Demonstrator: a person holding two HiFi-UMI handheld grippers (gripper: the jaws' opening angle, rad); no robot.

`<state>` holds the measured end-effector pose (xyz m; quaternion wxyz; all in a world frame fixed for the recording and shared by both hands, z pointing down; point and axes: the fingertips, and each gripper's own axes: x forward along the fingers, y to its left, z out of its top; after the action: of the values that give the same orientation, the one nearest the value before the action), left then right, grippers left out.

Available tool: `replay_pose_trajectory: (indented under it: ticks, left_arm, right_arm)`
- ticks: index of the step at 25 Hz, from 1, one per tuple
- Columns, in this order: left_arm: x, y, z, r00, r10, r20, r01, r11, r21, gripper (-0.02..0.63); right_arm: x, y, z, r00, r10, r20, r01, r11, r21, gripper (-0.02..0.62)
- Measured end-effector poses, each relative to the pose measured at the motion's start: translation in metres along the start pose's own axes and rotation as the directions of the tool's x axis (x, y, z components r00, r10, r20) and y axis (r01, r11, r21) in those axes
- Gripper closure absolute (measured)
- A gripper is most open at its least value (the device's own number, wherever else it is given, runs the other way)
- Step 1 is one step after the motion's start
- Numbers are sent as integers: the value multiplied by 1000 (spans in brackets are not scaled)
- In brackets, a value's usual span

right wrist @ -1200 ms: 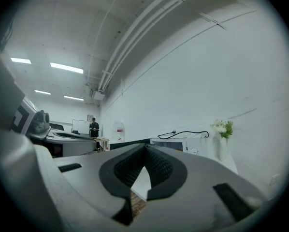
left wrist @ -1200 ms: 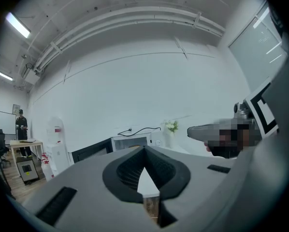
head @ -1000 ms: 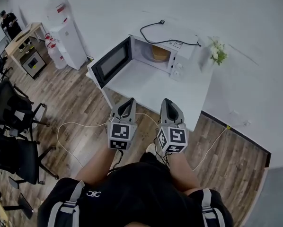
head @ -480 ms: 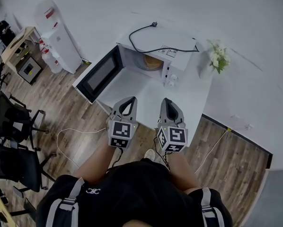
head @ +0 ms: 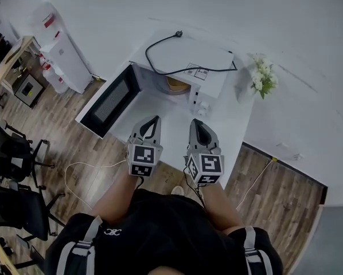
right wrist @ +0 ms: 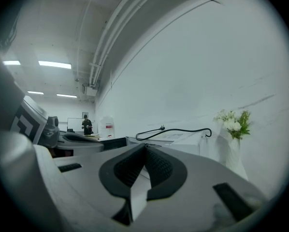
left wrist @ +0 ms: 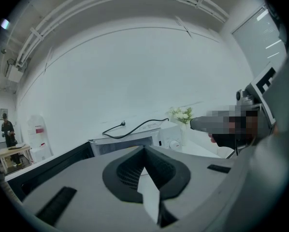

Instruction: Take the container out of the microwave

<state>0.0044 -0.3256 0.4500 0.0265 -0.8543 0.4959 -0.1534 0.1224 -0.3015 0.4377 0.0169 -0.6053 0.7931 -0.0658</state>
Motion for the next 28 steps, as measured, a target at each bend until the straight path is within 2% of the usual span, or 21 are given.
replay_pose_trajectory:
  ticks: [7,11,15,20,24,28]
  left_arm:
    - [35,16,-11,998,-51,-22,51,998,37,592]
    - [57,22,-17,994,-111,-19,113,987,115,592]
    - [81,30,-24,984,-177,-31,179,961,213,592]
    - [111,39,-35,973,-223,-56,227,892,391,591]
    - [140,46,-51,973,-201,-113,231,839,493,591]
    - [172,52,-62,976,-159,-146,216,748,628,591]
  right_arm:
    - [14,-14,-5,997,-70,-14,70,998,-4,592]
    - [25,-23,-6,989,-149,-8,149,989,8,592]
    - [35,-24,-6,975,-224,-2,224,974,19,592]
    - [42,-27,-9,946,-323,3,323,946,25,592]
    - [41,-33,-15,922,-388,-7,388,922,20,592]
    - [37,-44,-16,891,-454,-7,454,891,22,592]
